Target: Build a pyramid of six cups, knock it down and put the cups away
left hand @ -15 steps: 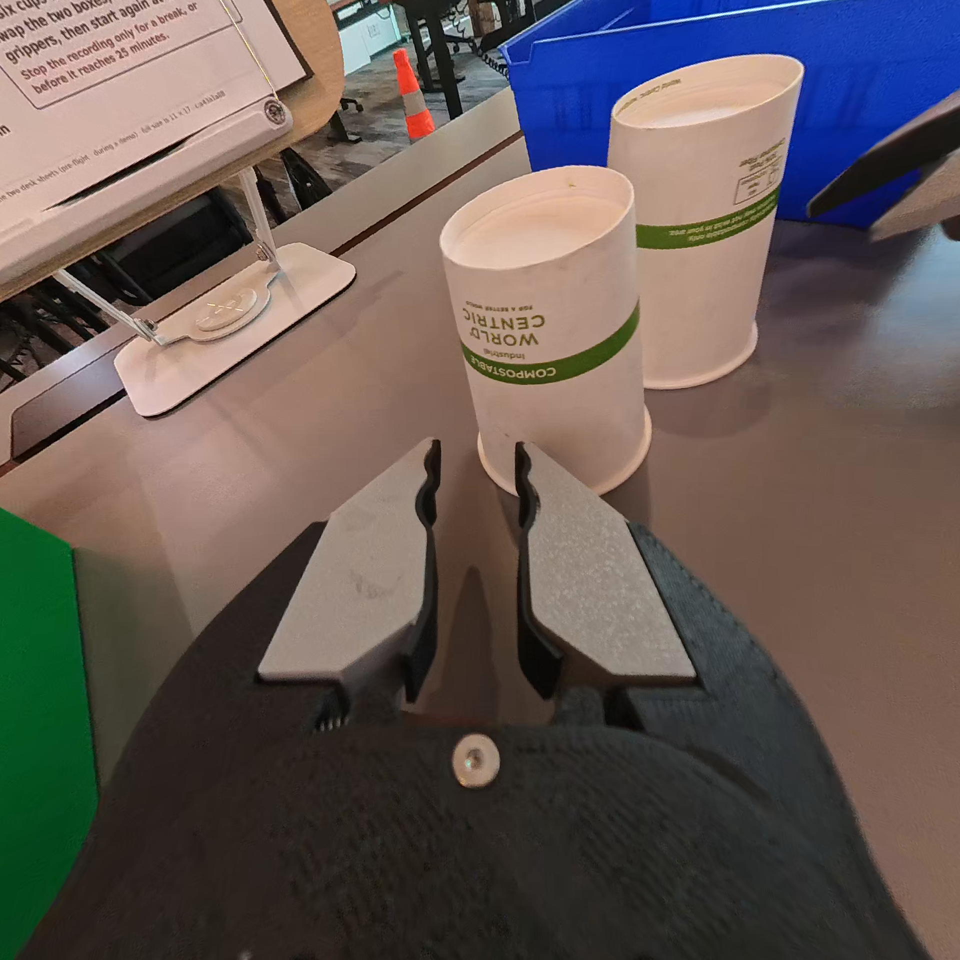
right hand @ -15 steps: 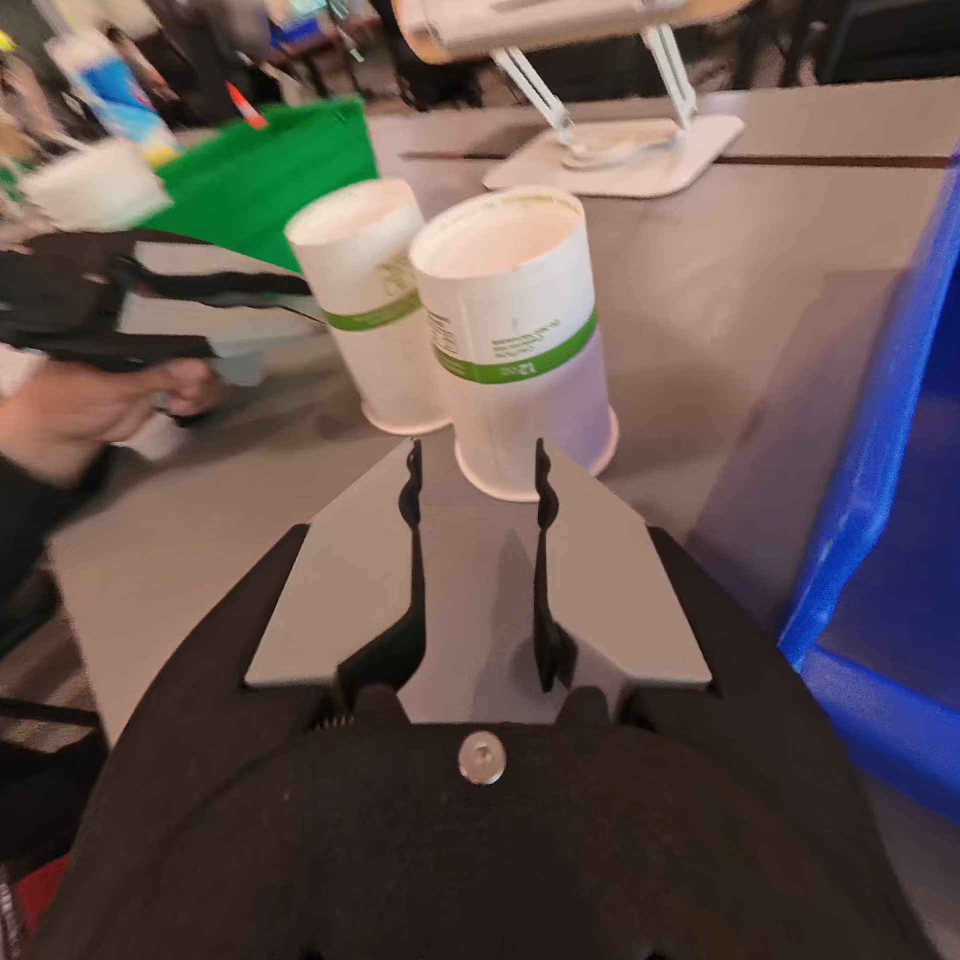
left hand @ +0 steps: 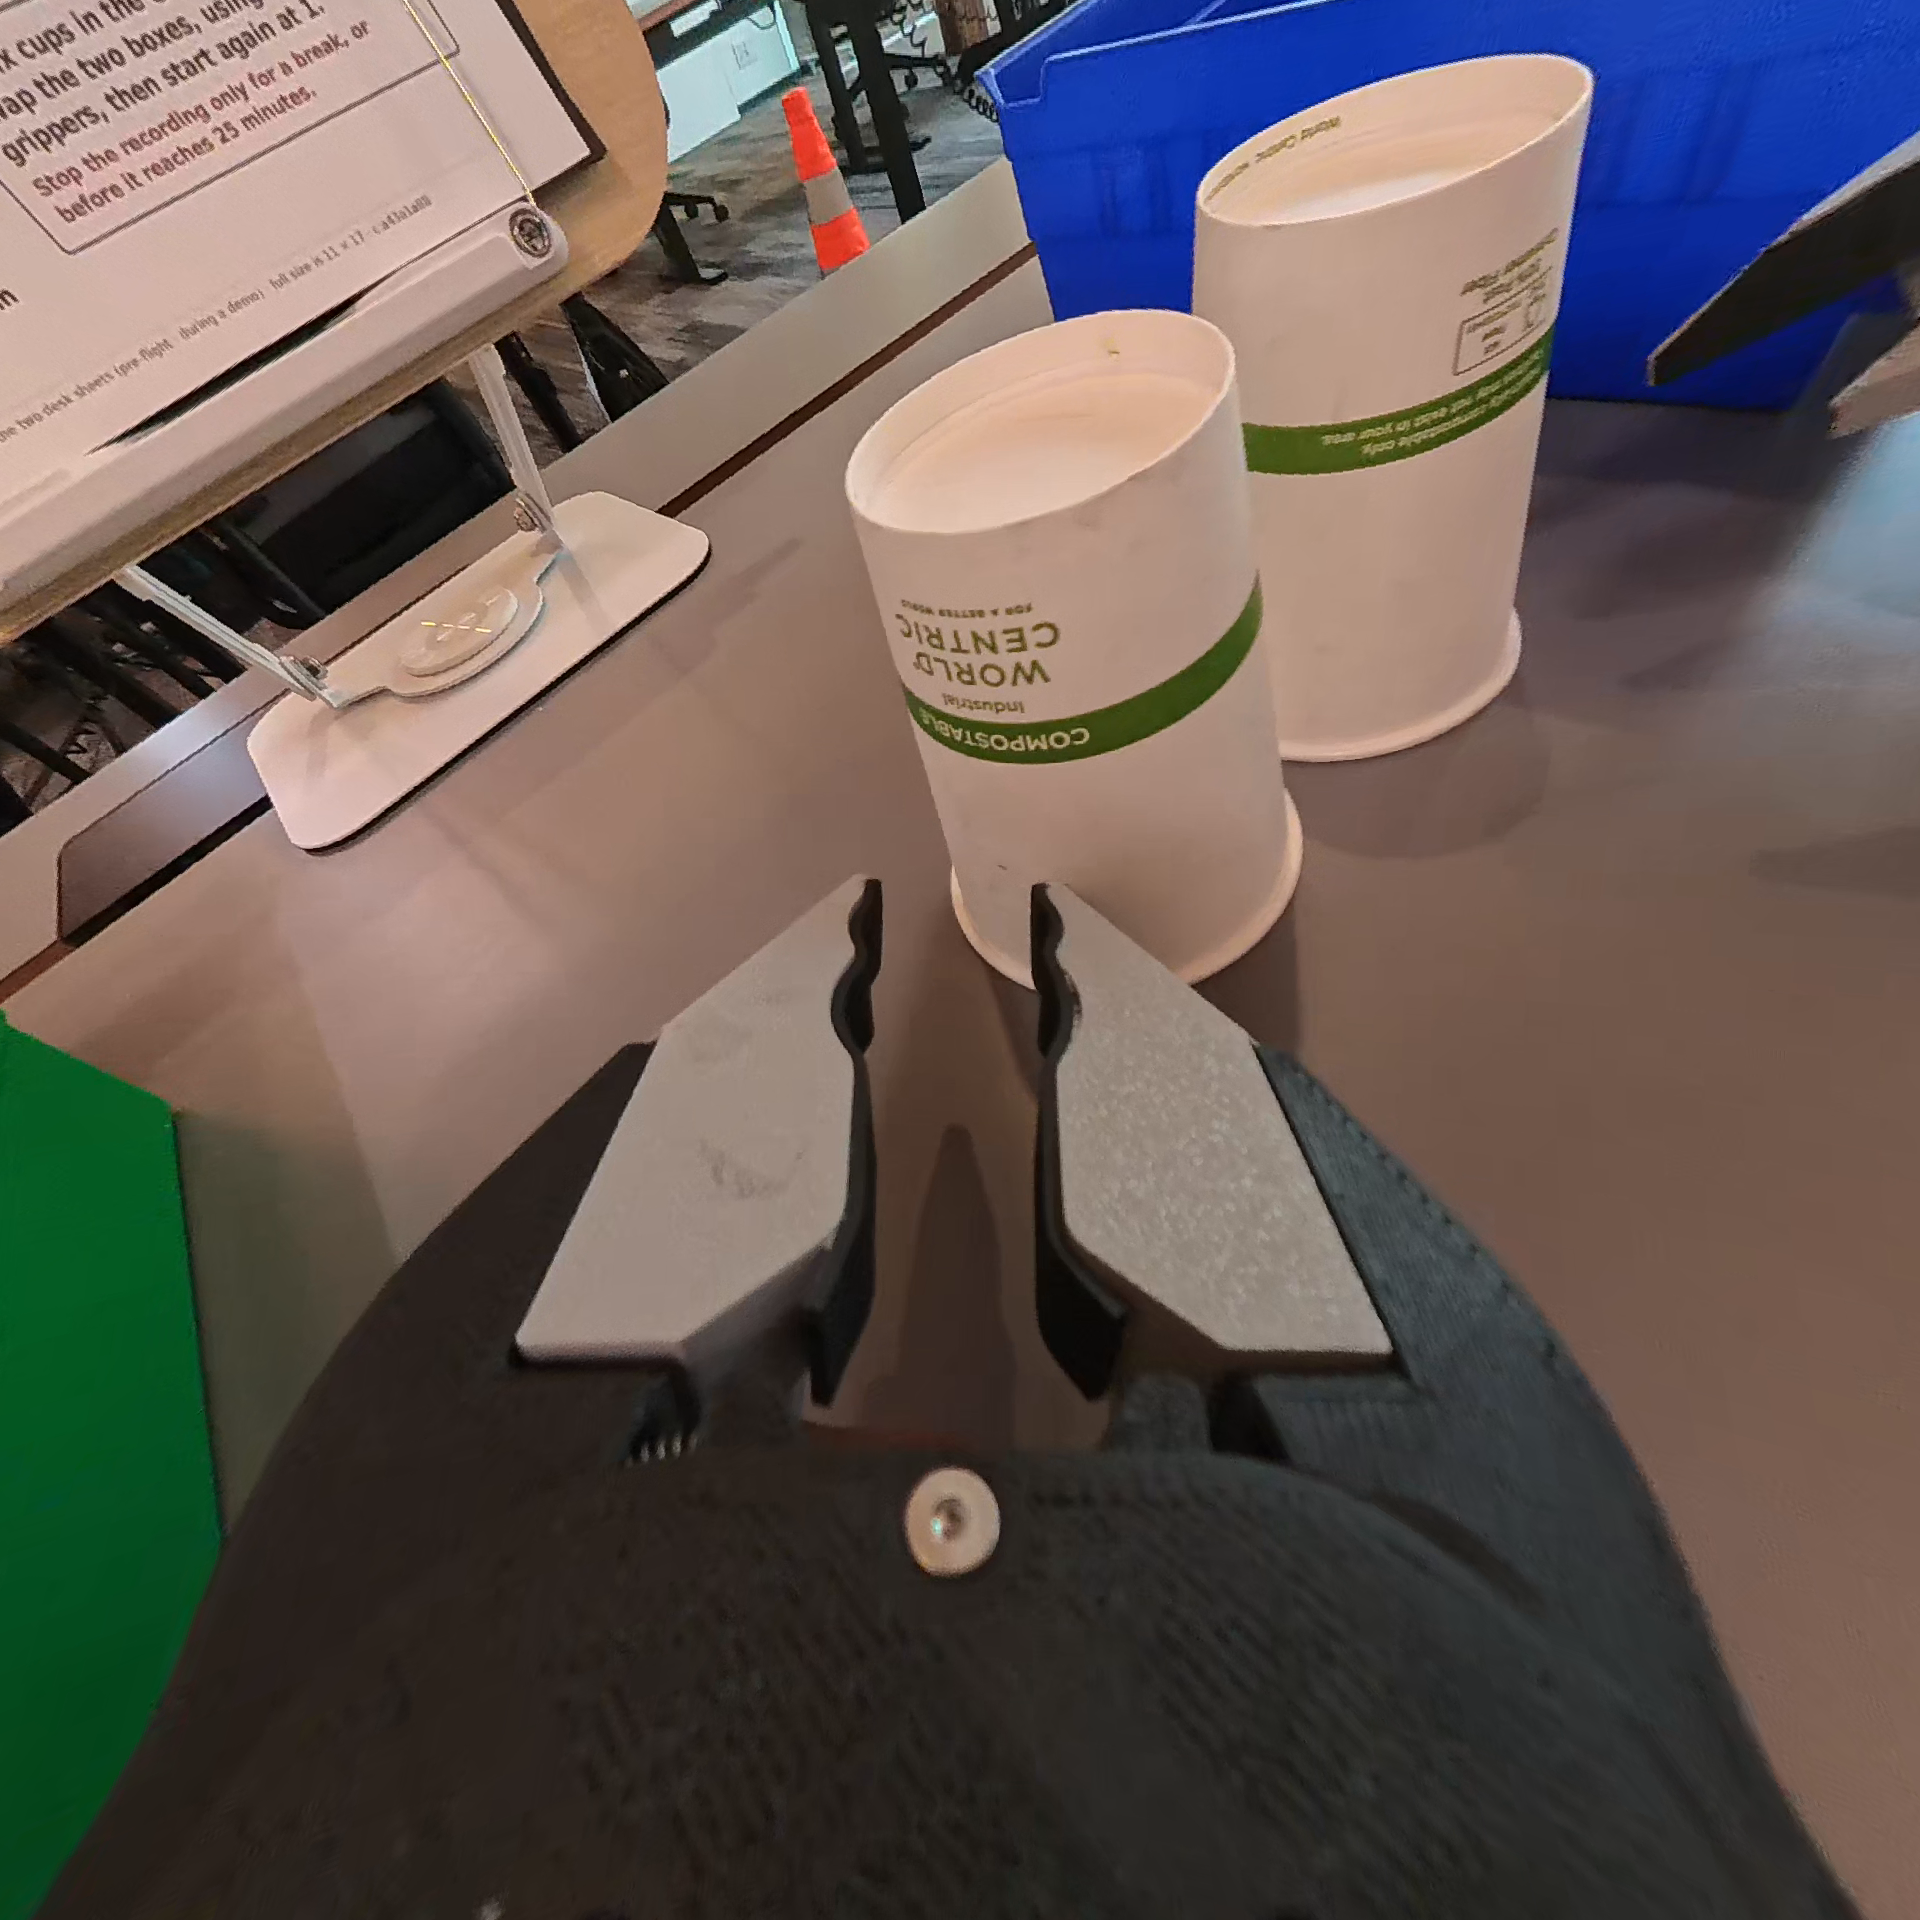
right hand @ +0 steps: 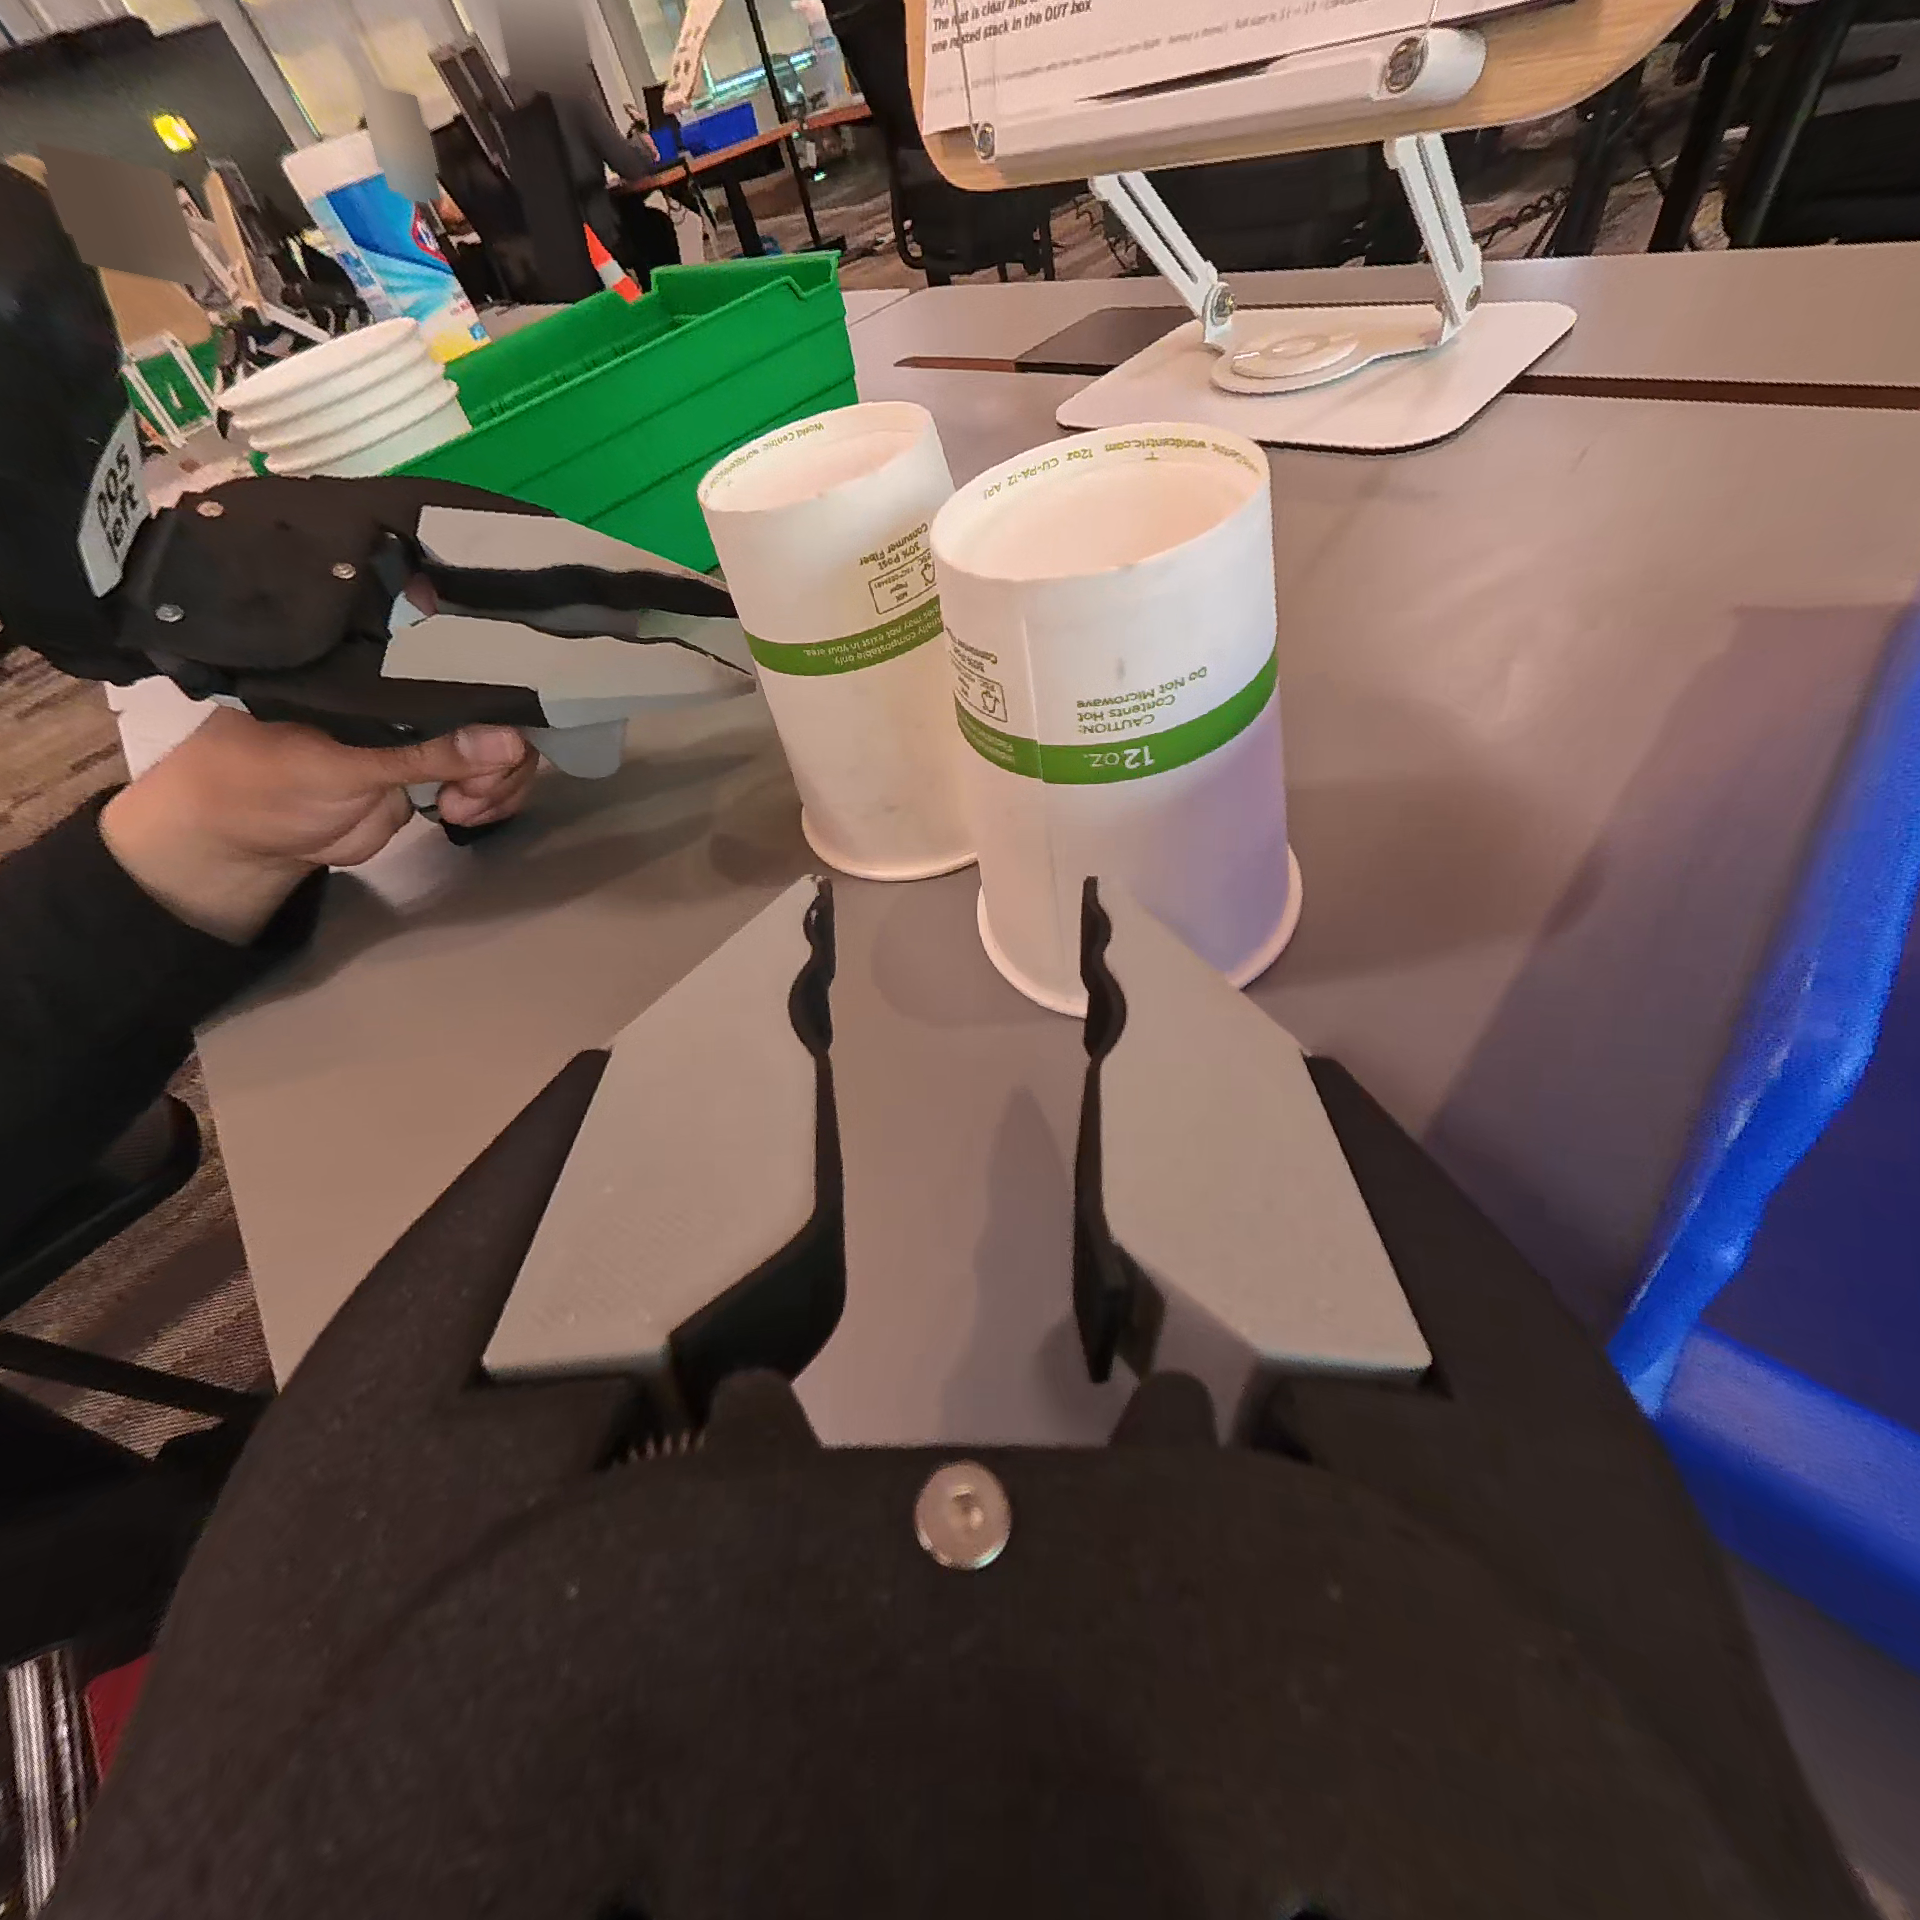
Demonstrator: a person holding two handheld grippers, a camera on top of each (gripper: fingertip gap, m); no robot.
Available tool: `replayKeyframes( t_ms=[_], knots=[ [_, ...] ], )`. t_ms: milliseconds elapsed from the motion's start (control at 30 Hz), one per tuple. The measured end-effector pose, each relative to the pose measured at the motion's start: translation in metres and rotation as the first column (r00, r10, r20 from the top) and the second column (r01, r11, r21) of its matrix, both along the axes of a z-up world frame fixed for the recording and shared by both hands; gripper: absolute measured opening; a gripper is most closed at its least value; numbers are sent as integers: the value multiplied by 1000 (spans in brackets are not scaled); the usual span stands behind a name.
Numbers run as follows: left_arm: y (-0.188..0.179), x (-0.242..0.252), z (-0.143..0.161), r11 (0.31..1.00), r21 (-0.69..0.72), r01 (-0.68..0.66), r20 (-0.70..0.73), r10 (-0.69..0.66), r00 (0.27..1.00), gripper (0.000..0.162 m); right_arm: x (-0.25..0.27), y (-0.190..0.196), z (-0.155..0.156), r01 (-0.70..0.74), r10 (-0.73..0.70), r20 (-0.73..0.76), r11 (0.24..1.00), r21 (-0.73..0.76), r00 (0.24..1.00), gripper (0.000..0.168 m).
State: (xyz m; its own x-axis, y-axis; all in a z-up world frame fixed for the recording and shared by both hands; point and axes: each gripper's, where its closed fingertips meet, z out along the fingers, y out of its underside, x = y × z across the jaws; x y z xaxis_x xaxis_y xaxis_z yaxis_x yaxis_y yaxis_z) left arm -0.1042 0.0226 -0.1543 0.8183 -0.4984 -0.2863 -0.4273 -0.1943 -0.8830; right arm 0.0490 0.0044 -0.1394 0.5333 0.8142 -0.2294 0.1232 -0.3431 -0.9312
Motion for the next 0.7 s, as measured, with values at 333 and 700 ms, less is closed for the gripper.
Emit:
replayKeyframes(
  t_ms=[333, 700],
  knots=[
    [0, 0, -1, 1000, -10, 3, 3, -3, 1000, 26, -1, -1, -1, -25, 24, -28, 999, -43, 999, 45],
    [1, 1, -4, 1000, -23, 3, -7, -4, 1000, 26, -4, -3, -4, -33, 33, 1, 999, -33, 999, 44]
  ],
)
